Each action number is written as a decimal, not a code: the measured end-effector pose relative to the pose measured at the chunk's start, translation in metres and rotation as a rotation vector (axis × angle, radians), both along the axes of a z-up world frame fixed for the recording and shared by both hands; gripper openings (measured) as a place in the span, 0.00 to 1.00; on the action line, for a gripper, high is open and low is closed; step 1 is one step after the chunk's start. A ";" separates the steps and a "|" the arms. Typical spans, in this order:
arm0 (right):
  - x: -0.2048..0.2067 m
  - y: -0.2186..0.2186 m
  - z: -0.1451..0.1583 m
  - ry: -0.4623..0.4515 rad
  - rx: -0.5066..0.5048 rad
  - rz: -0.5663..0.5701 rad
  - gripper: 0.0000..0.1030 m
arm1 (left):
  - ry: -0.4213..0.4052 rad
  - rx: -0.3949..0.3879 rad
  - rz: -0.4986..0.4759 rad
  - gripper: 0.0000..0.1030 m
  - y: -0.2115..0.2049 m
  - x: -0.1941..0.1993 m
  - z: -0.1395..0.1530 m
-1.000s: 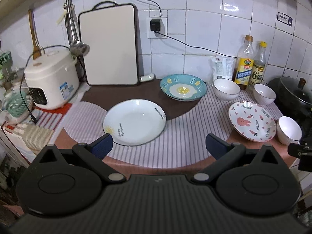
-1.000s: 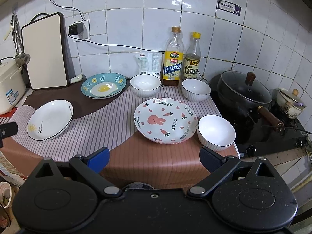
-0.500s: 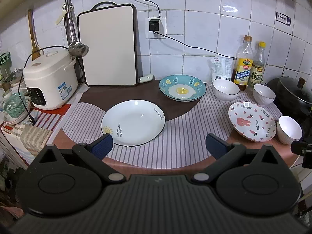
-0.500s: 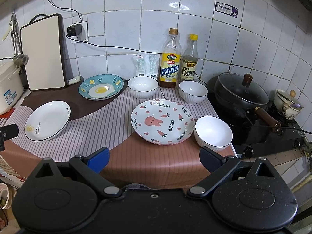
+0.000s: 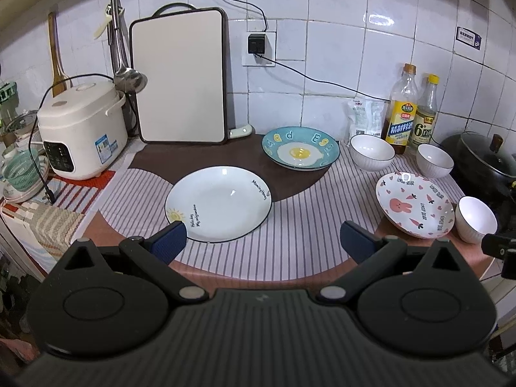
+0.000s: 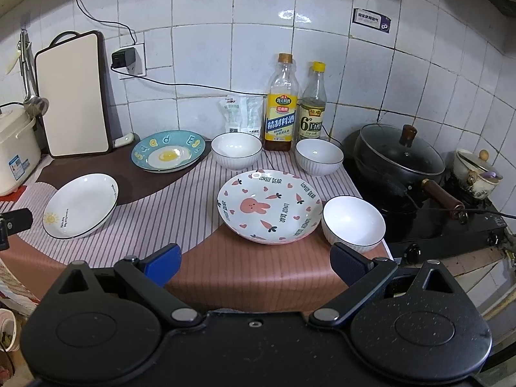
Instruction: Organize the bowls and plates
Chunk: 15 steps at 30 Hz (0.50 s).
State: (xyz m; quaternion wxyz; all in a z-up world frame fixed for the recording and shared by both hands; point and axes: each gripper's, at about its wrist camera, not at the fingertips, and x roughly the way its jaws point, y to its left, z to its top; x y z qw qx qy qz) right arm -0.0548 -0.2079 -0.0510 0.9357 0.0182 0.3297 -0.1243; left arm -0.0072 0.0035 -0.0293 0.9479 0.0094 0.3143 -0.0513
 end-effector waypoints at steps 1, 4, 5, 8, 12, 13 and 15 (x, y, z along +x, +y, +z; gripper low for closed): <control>0.000 0.000 0.000 0.002 -0.004 -0.001 0.97 | 0.003 -0.003 0.000 1.00 0.000 0.000 0.000; 0.001 0.000 -0.001 0.006 -0.013 -0.005 0.97 | 0.010 -0.005 -0.002 1.00 0.001 0.001 -0.001; 0.001 0.000 -0.001 0.007 -0.012 -0.006 0.97 | 0.011 -0.005 -0.003 1.00 0.001 0.001 -0.001; 0.001 0.000 -0.002 0.010 -0.008 -0.007 0.97 | 0.011 -0.004 -0.002 1.00 0.001 0.001 -0.002; 0.002 0.000 -0.003 0.012 -0.007 -0.006 0.97 | 0.015 -0.003 -0.005 1.00 0.001 0.001 -0.003; 0.002 0.000 -0.003 0.013 -0.007 -0.006 0.97 | 0.016 -0.001 -0.006 1.00 0.001 0.001 -0.004; 0.002 0.000 -0.004 0.018 -0.008 -0.003 0.97 | 0.016 0.001 -0.008 1.00 0.001 0.001 -0.004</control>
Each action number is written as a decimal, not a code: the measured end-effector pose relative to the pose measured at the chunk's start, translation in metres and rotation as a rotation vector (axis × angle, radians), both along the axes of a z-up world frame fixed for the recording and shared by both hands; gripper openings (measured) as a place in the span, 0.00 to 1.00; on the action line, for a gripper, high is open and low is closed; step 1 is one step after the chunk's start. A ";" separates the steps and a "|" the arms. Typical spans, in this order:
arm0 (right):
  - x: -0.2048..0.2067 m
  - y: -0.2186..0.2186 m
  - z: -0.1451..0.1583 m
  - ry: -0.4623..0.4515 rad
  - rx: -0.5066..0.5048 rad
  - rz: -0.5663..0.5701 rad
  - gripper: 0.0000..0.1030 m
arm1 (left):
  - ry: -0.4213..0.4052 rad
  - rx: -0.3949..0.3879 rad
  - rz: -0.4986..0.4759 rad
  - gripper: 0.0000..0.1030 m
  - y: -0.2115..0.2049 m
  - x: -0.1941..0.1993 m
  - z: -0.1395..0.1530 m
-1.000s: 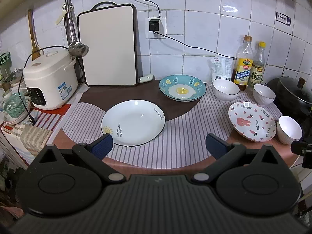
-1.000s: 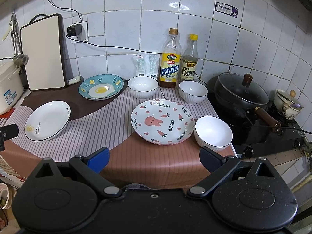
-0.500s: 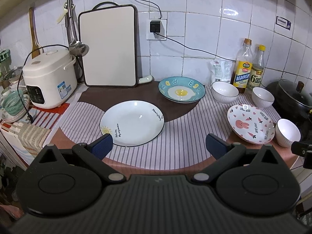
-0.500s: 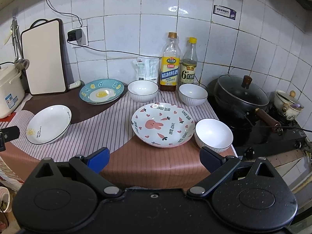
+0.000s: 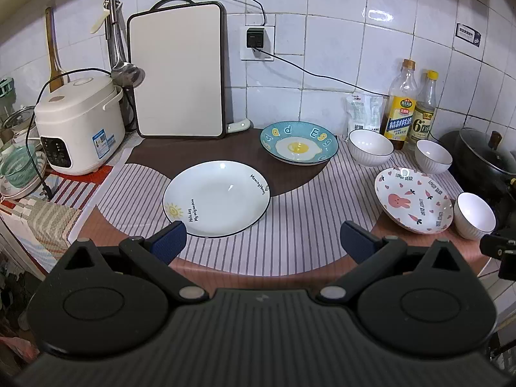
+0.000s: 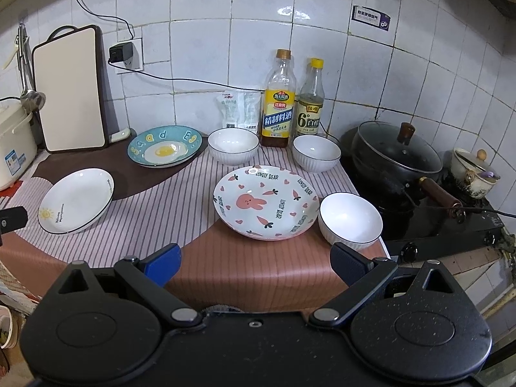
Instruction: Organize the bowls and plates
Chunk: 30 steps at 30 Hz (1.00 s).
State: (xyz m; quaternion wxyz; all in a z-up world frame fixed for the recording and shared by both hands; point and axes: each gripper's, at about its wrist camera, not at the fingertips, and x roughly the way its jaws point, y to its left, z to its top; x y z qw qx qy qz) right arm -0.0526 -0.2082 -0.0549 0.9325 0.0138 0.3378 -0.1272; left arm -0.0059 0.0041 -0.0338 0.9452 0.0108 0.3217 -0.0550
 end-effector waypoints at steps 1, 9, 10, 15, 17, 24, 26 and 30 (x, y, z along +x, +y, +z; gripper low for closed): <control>0.000 0.000 -0.001 0.003 -0.001 0.002 0.97 | 0.000 -0.001 0.002 1.00 0.000 0.000 0.000; 0.001 0.004 0.001 0.001 0.005 0.023 0.97 | -0.017 0.009 -0.023 1.00 0.004 0.002 0.001; 0.001 0.005 0.001 -0.002 0.005 0.026 0.97 | -0.025 0.019 -0.019 1.00 0.004 0.002 0.001; 0.004 0.013 -0.001 -0.032 0.020 0.068 0.97 | -0.040 0.024 -0.050 1.00 0.009 0.006 0.001; 0.005 0.019 -0.002 -0.074 0.026 0.107 0.97 | -0.047 0.014 -0.063 1.00 0.013 0.009 0.003; 0.029 0.046 -0.012 -0.220 0.083 0.311 0.97 | -0.027 -0.060 -0.072 0.97 0.040 0.034 0.004; 0.042 0.055 -0.016 -0.223 0.112 0.366 0.97 | -0.014 -0.074 -0.057 0.97 0.051 0.045 0.000; 0.070 0.080 -0.022 -0.222 0.076 0.474 0.97 | 0.004 -0.073 -0.010 0.96 0.073 0.069 -0.010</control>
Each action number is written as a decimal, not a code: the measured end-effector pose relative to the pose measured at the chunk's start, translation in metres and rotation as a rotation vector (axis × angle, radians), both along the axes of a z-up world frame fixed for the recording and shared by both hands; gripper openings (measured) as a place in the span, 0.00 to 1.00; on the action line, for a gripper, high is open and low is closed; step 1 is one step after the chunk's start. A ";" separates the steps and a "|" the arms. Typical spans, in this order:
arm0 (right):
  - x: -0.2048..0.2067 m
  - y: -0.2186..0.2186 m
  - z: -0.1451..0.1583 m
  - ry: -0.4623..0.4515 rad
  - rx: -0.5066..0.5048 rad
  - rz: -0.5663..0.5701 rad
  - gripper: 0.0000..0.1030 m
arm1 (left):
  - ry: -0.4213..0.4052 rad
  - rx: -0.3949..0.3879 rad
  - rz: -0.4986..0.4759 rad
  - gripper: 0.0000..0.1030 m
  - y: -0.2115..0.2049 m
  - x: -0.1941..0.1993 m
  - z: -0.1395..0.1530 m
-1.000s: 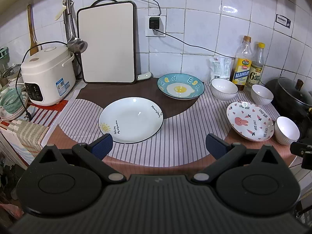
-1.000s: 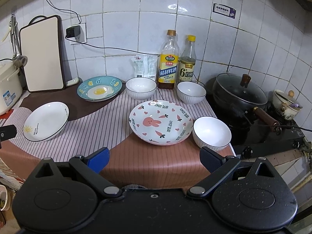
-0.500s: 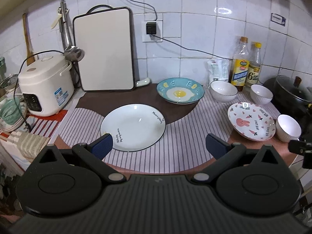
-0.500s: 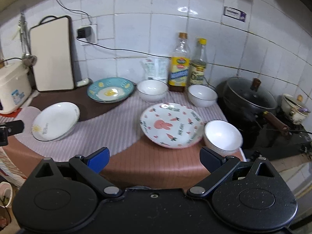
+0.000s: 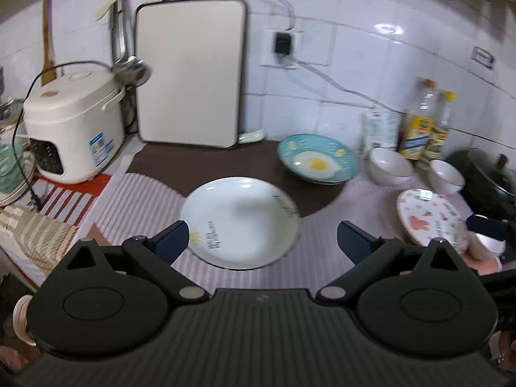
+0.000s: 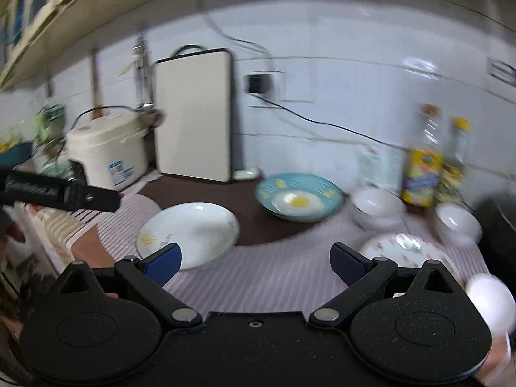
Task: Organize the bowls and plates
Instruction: 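Close both grippers on the rim of the white sun-print plate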
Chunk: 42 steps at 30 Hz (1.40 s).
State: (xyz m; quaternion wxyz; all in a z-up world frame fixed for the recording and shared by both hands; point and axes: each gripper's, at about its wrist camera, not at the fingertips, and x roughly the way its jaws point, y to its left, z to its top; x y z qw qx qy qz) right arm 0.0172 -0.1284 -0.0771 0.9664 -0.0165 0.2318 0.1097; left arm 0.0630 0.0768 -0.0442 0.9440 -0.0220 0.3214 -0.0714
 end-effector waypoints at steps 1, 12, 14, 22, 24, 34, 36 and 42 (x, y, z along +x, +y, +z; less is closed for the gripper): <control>0.007 0.006 -0.002 -0.010 -0.005 0.020 0.97 | 0.002 -0.002 0.007 0.96 0.006 0.006 -0.003; 0.100 0.052 -0.061 0.091 0.106 0.175 0.88 | 0.058 0.060 0.049 0.74 0.054 0.080 -0.071; 0.108 0.059 -0.073 0.087 0.119 0.180 0.88 | 0.080 0.059 0.046 0.70 0.060 0.093 -0.089; 0.149 0.060 -0.111 0.170 0.168 0.109 0.86 | 0.169 0.008 0.079 0.68 0.078 0.131 -0.132; 0.156 0.060 -0.116 0.184 0.167 0.103 0.84 | 0.198 -0.019 0.077 0.66 0.081 0.138 -0.139; 0.177 0.062 -0.130 0.225 0.198 0.077 0.62 | 0.263 -0.126 0.070 0.28 0.089 0.158 -0.156; 0.181 0.065 -0.133 0.242 0.207 0.093 0.58 | 0.280 -0.164 0.061 0.20 0.091 0.159 -0.161; 0.189 0.066 -0.140 0.279 0.253 0.033 0.36 | 0.261 -0.208 0.091 0.21 0.090 0.153 -0.167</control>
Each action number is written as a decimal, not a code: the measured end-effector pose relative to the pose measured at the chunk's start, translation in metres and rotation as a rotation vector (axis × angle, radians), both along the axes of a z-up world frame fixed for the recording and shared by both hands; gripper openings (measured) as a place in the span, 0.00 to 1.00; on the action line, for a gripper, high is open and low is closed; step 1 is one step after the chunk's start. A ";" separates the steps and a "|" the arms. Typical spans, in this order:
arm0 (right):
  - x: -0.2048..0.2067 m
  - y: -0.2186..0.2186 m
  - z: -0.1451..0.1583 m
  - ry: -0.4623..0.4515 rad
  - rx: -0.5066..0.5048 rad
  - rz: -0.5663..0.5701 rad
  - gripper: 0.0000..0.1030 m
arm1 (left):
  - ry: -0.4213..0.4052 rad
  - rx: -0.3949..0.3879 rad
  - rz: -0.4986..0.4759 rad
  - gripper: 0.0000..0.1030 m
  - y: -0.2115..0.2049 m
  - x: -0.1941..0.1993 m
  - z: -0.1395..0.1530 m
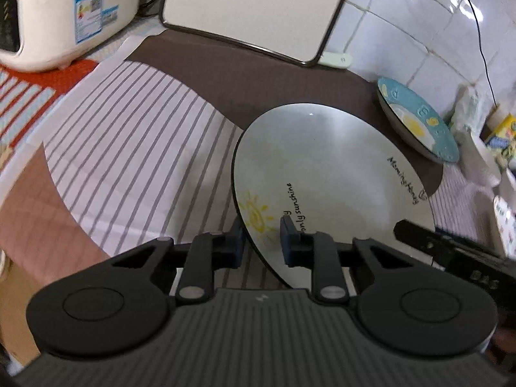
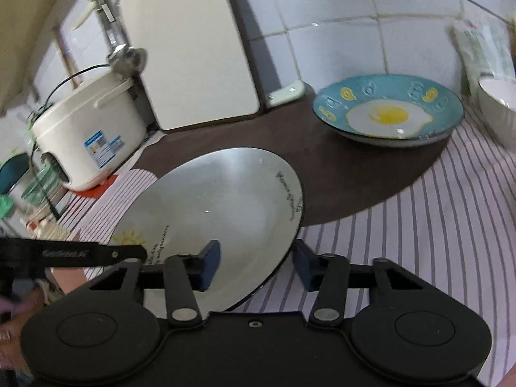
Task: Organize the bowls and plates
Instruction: 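Close both grippers on the rim of the white sun-print plate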
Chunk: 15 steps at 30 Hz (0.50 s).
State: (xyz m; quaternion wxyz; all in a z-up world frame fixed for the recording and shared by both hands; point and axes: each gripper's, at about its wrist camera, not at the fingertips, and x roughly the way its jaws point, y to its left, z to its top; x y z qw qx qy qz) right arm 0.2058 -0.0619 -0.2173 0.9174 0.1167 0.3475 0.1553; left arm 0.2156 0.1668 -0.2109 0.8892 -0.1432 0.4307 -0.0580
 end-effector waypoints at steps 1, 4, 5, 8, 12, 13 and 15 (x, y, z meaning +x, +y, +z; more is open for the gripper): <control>0.003 0.000 -0.003 0.023 -0.009 -0.008 0.28 | -0.001 -0.007 0.010 0.21 0.001 0.000 0.000; 0.005 -0.003 -0.006 0.020 -0.002 -0.031 0.25 | -0.008 0.001 0.022 0.21 -0.001 -0.001 0.000; 0.005 -0.005 -0.006 0.020 0.007 -0.030 0.24 | -0.010 -0.001 0.027 0.20 0.000 -0.001 0.000; 0.006 -0.008 -0.007 0.025 0.026 -0.025 0.22 | -0.013 -0.004 0.055 0.20 -0.002 -0.003 0.000; 0.010 -0.010 -0.004 0.058 0.037 -0.028 0.21 | 0.005 0.026 0.063 0.20 -0.007 0.000 0.004; 0.011 -0.010 -0.003 0.065 0.039 -0.023 0.21 | 0.010 0.028 0.060 0.20 -0.007 0.001 0.004; 0.009 -0.012 -0.002 0.069 0.047 -0.013 0.21 | 0.004 0.035 0.048 0.20 -0.006 0.000 0.007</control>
